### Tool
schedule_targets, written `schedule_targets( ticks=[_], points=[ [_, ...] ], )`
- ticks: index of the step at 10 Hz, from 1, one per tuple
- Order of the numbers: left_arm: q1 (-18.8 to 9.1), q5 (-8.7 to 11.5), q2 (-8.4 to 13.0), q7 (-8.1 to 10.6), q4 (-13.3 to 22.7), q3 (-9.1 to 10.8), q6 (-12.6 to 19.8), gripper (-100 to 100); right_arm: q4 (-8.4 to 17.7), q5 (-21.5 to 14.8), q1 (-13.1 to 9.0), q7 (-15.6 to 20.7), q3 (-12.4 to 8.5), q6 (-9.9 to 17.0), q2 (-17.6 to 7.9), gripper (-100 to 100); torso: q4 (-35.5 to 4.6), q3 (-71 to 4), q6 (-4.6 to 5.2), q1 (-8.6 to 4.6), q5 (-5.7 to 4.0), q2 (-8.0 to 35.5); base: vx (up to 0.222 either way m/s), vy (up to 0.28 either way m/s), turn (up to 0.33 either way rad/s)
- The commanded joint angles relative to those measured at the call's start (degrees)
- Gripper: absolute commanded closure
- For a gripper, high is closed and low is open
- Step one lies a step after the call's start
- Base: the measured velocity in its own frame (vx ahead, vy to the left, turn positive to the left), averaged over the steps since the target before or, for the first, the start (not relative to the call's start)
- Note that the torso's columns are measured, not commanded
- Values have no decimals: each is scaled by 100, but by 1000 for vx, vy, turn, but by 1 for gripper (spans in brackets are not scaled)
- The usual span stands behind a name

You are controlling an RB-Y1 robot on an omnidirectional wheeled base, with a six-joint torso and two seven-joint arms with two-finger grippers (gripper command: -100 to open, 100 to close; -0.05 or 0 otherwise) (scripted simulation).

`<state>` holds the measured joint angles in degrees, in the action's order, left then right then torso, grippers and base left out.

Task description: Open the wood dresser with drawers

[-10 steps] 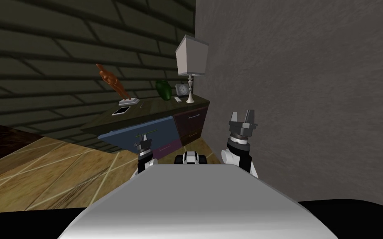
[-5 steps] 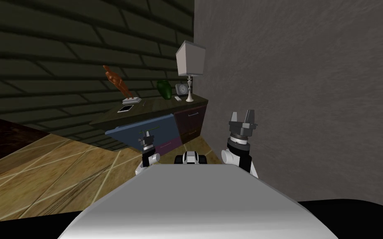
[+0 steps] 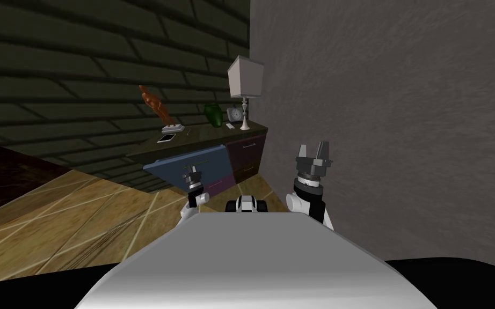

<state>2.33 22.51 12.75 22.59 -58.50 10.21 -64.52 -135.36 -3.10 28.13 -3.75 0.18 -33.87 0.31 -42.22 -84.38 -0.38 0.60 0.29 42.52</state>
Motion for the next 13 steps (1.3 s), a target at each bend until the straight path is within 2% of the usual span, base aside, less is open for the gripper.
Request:
schedule_targets(
  ticks=[1, 2, 4, 5, 6, 8, 9, 11, 12, 13],
  points=[
    [-349, -40, -6, -64, 360, 131, 15, 100, 0, 0, 1, 0, 0, 0, 0, 0, 4, -10, -9, -1, -2, -18, -111, -29, 1],
    [-514, -40, -6, -64, 455, 131, 15, 100, 0, 0, 0, 0, 0, 0, 0, 0, -5, -8, -3, -12, -12, -6, -124, -15, 2],
    [-593, -40, -6, -64, 686, 131, 15, 100, 0, 0, 1, 0, 0, 0, 0, 0, -7, -10, -1, -15, -16, -12, -49, 5, -9],
    [-894, -92, -7, -116, 909, 224, 11, 100, 0, 0, 1, 0, 0, 0, 0, 0, 1, -19, -4, -10, -11, -27, -124, 1, 4],
    [-1064, -92, -7, -116, 1036, 224, 11, 100, 0, 0, 0, 0, 0, 0, 0, 0, -3, -5, 4, -13, -9, 0, -128, -9, -11],
    [-1092, -92, -7, -116, 1167, 224, 11, 100, 0, 0, 1, 0, 0, 0, 0, 0, -7, -12, 2, -24, -19, -16, -35, -1, -6],
    [-1388, -144, -7, -168, 1417, 316, 7, 100, 0, 0, 1, 0, 0, 0, 0, 0, -1, -21, -2, -17, -16, -29, -119, 5, -8],
    [-1592, -144, -7, -168, 1647, 316, 7, 100, 0, 0, 0, 0, 0, 0, 0, 0, -16, 5, 1, -22, -19, 13, -99, -6, -8],
    [-1850, -196, -8, -221, 1871, 409, 3, 100, 0, 0, 1, 0, 0, 0, 0, 0, -14, -5, -1, -28, -23, -5, -107, -18, -1],
    [-2031, -196, -8, -221, 2073, 409, 3, 100, 0, 0, 0, 0, 0, 0, 0, 0, -14, -3, 5, -34, -23, 3, -136, -8, -1]
  ],
)
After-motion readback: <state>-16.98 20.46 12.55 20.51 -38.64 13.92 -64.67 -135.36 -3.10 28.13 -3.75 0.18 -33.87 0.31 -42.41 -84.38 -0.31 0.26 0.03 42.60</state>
